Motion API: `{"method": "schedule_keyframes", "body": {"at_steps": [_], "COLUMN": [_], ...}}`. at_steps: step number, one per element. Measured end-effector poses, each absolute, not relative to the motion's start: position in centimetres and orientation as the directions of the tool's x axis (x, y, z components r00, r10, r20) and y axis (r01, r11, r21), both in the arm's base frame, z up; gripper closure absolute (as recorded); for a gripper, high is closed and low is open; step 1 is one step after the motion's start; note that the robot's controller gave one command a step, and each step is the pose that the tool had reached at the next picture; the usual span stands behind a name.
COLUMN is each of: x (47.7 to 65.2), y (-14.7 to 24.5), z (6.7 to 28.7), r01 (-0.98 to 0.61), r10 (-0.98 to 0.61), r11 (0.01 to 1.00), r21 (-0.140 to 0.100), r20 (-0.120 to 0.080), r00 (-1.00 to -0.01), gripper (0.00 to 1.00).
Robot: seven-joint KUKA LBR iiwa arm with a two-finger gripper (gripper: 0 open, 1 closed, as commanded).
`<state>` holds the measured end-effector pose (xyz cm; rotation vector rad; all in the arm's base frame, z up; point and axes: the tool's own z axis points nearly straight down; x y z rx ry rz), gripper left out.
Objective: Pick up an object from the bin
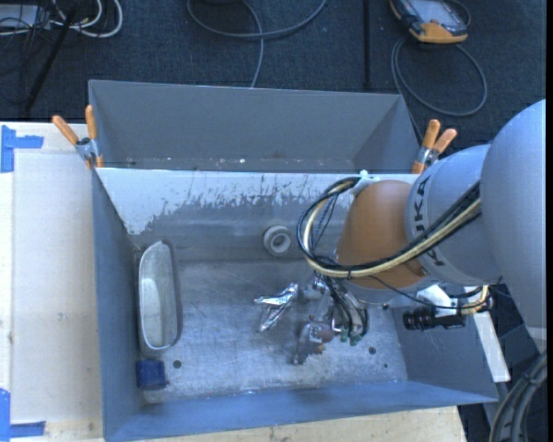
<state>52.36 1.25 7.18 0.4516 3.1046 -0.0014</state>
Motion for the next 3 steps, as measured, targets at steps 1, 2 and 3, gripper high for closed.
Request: {"method": "schedule_keyframes", "body": {"at_steps": [1, 2, 3], "x": [53.4, 52.0, 53.7], "y": [2.8, 5.0, 6.6], "z": [7.2, 8.2, 7.1], "r01": [0.309, 0.276, 0.272], "r10": [0.309, 0.276, 0.272], "r11": [0.951, 0.961, 0.962], "r21": [-0.001, -0.001, -0.001], "r20": [-0.003, 0.004, 0.000], "r00": [-0.951, -0.961, -0.962], "gripper": [0.00, 0.00, 0.00]}}
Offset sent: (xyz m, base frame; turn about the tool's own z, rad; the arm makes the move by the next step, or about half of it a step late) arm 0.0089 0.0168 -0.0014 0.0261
